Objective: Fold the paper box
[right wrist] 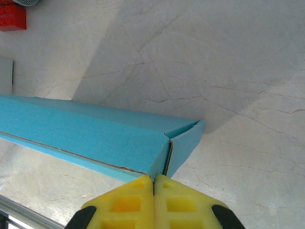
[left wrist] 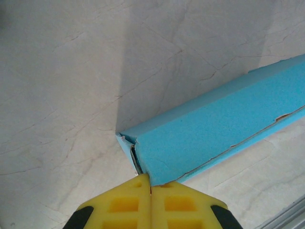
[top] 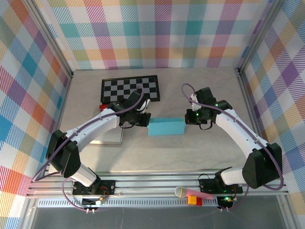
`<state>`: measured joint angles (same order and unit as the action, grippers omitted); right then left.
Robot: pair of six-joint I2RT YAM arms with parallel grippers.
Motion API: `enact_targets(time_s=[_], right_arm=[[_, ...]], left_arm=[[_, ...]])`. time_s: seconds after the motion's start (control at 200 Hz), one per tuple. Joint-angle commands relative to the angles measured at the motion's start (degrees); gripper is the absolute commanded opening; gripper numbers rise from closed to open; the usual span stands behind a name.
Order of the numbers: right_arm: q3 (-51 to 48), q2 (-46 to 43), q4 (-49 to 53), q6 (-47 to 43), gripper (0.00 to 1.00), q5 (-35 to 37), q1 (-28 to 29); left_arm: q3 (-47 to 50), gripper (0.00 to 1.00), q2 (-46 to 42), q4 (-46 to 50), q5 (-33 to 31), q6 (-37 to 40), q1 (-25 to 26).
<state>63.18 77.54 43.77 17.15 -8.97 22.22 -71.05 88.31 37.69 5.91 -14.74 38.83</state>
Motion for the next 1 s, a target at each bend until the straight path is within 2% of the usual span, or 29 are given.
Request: enact_targets(time_s=[0.0,0.1,0.21,0.285,0.435,0.61,0.825,1.0], right_arm=[[0.3,-0.8,1.1,0.4,0.00,-1.9,0.8],[0.3,-1.3,1.5,1.2,0.00,-1.5,0.8],[1.0,-2.1,2.8,3.8,0.23,-1.5,0.8],[1.3,-3.7,3.5,7.3,0.33,-1.5,0.8],[0.6,-8.2,2.1,19.9,0.49,-0.6,0.8],[0.1,-10.9,1.0,42.1,0.65,0.4,0.5],[-7.2,-13.4,-12.9,66.3,0.70,-1.8,-0.1],[-12.4,-14.1,-17.8,74.5,0.69,-2.0,-0.7]], left_arm=[[2.8,0.00,1.6,4.4,0.3,1.0,2.0],[2.7,0.00,1.3,4.7,-0.3,1.0,2.3],[2.7,0.00,1.4,5.0,-0.6,0.9,2.5],[2.5,0.00,1.4,5.0,-0.8,0.8,2.6],[2.1,0.00,1.3,5.2,-1.3,0.4,3.0],[1.5,0.00,1.3,5.6,-1.6,0.2,3.3],[1.5,0.00,1.4,5.5,-1.9,-0.5,3.7],[1.6,0.00,1.4,5.4,-2.0,-0.9,4.0]])
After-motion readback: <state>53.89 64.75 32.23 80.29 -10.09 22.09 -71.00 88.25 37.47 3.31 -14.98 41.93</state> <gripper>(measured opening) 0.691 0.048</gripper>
